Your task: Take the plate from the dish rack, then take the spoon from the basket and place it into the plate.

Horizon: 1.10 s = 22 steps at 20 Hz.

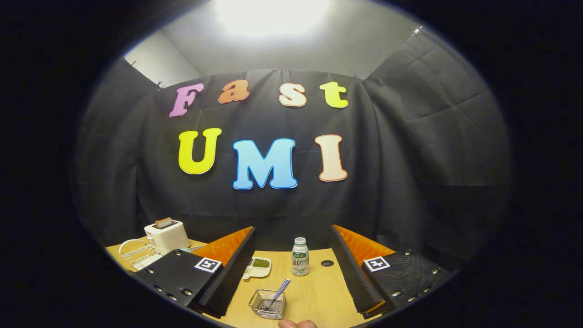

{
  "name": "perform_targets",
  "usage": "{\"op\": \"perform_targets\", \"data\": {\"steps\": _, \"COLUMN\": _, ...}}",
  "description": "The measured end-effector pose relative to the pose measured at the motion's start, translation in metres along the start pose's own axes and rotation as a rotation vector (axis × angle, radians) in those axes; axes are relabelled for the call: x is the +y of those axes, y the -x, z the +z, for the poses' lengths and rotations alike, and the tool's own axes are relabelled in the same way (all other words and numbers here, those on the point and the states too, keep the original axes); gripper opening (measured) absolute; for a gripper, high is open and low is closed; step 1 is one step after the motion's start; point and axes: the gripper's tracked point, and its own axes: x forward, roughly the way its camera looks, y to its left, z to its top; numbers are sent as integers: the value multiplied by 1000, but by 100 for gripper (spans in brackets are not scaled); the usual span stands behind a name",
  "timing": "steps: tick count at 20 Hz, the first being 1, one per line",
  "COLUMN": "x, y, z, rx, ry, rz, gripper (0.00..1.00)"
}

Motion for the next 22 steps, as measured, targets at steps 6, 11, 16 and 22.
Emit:
{"op": "perform_targets", "data": {"steps": 6, "x": 54, "y": -14, "z": 25, "rx": 16, "ry": -68, "rz": -10, "gripper": 98}}
{"op": "perform_targets", "data": {"steps": 11, "x": 121, "y": -31, "z": 34, "rx": 91, "ry": -52, "rz": 146, "gripper": 98}}
{"op": "perform_targets", "data": {"steps": 16, "x": 158, "y": -45, "z": 21, "rx": 196, "ry": -45, "rz": 195, "gripper": 98}}
{"op": "perform_targets", "data": {"steps": 22, "x": 192, "y": -47, "z": -12, "rx": 384, "ry": -78, "rz": 256, "gripper": 98}}
